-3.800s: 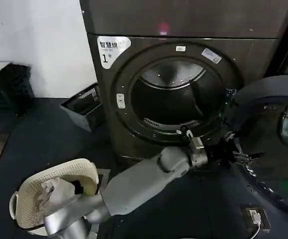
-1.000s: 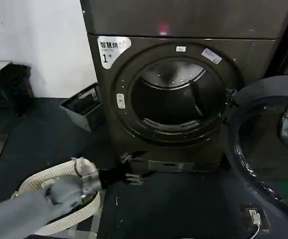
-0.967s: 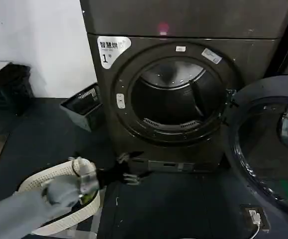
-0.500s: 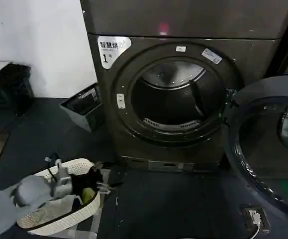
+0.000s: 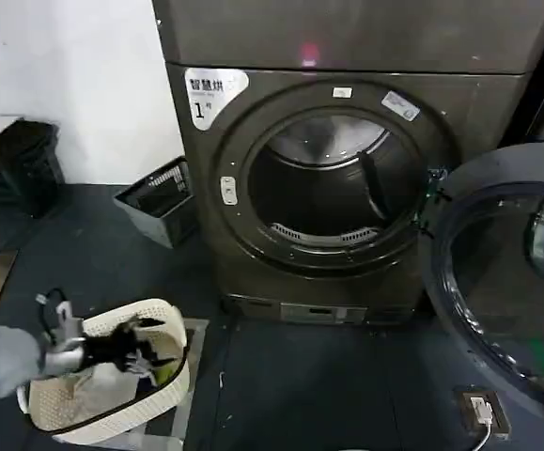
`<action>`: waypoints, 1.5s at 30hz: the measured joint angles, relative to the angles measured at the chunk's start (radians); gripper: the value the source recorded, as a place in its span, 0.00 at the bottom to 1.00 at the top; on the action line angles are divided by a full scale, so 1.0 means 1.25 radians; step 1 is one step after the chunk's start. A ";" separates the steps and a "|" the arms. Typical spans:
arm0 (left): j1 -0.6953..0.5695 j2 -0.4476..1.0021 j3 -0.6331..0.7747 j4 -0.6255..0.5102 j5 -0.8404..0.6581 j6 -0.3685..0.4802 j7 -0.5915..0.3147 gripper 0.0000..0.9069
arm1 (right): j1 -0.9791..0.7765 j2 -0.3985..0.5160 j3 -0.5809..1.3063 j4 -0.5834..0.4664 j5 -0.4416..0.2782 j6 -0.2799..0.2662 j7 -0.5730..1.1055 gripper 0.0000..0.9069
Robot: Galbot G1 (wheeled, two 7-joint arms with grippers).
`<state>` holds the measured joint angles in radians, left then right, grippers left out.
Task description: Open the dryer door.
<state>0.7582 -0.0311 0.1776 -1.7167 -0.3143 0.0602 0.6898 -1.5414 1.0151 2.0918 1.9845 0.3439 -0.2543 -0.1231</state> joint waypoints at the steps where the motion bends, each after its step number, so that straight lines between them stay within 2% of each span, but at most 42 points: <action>1: 0.000 0.002 -0.002 0.005 0.009 -0.003 0.004 1.00 | 0.000 0.000 0.000 0.000 0.000 0.000 0.000 1.00; 24: 0.014 0.025 -0.007 0.038 0.063 -0.011 0.010 1.00 | -0.002 0.005 -0.002 0.007 -0.002 0.003 0.000 1.00; 45: 0.017 0.042 -0.005 0.024 0.060 -0.017 0.021 1.00 | -0.013 -0.006 0.012 0.001 -0.001 0.006 0.011 1.00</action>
<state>0.7789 0.0219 0.1715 -1.6864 -0.2392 0.0393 0.7155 -1.5571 1.0078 2.1066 1.9858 0.3427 -0.2470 -0.1094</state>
